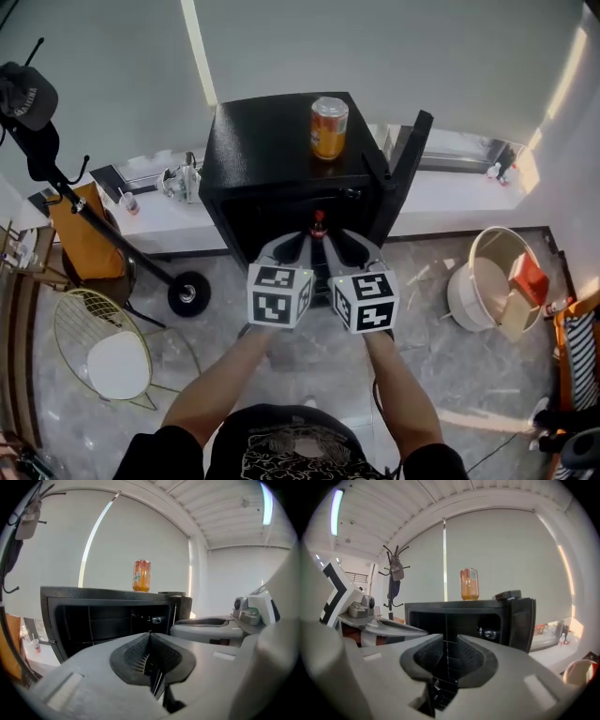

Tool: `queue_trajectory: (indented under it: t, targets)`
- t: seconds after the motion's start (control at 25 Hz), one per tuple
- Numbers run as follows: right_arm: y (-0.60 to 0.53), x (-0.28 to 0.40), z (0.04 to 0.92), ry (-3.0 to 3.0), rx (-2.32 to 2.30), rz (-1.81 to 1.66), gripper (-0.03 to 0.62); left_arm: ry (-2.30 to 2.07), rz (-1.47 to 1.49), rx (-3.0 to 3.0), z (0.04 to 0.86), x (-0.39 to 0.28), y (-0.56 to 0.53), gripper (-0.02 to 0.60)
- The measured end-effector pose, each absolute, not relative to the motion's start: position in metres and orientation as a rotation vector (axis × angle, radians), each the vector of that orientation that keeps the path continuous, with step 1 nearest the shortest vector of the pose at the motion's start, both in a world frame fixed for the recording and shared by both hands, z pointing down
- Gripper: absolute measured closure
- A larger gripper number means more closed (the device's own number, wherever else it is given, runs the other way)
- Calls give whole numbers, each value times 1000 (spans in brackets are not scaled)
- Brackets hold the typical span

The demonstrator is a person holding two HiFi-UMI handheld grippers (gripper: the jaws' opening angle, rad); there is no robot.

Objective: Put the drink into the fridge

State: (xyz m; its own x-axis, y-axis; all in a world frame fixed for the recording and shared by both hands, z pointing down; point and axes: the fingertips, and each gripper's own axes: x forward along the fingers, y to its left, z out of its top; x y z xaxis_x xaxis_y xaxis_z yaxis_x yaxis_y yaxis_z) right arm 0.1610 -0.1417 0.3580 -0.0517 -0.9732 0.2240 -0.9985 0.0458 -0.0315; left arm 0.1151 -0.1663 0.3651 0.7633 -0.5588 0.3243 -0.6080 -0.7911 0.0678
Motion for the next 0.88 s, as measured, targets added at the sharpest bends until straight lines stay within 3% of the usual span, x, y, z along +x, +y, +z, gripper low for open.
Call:
queue_trajectory:
  t: [0.88]
  targets:
    - [-142, 150, 280, -2173, 2085, 197, 499, -921, 361, 2864, 292, 104, -170, 577]
